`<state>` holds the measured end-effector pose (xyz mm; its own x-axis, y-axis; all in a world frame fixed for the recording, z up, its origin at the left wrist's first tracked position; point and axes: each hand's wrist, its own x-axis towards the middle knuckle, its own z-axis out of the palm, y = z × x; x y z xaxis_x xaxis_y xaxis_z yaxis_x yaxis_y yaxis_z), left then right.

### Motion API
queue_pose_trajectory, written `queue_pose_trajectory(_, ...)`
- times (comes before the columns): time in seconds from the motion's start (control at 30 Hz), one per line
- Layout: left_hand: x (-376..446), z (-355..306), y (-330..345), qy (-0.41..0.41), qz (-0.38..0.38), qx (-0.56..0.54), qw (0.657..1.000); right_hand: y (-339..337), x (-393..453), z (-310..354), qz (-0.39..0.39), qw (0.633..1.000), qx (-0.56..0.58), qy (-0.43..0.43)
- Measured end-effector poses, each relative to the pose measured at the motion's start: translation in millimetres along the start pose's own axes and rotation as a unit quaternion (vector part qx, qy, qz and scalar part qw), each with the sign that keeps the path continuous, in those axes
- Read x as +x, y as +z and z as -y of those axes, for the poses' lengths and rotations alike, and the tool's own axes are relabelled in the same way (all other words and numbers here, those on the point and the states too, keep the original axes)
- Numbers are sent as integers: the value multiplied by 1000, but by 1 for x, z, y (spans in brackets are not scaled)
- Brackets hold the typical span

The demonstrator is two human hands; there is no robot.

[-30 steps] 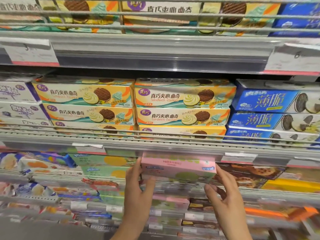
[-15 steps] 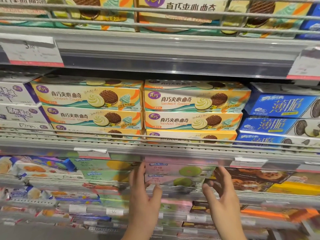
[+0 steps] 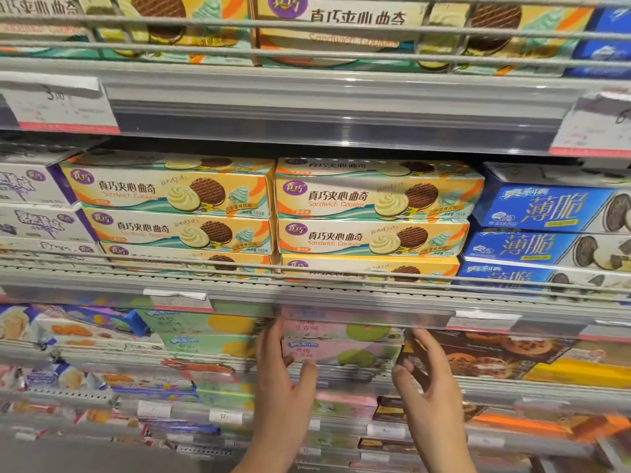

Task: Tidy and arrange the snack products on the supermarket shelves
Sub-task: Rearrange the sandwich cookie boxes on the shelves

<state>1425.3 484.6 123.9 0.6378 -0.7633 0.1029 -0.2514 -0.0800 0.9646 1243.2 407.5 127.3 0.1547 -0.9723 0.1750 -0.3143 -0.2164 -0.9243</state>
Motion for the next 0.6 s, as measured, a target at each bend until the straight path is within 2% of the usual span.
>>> queue_pose_trajectory(0.13, -5, -1, 3, 10, -7, -8, 1000, -7, -2, 0, 3, 1000, 5, -27)
queue_pose_trajectory(0.3, -12, -4, -5, 60, -56, 29, 996, -9, -7, 7, -57, 980, -80, -171)
queue_pose_trajectory(0.43, -18, -1, -17, 115, -120, 117, 979, 7, -8, 19, 25, 946, -110, -304)
queue_pose_trajectory(0.53, -27, -5, -32, 141, -129, 184, 964, 28, -10, 33, 102, 914, -146, -366)
queue_pose_trajectory(0.6, -31, -3, -45, 161, -118, 230, 953, 44, -10, 40, 121, 895, -177, -392)
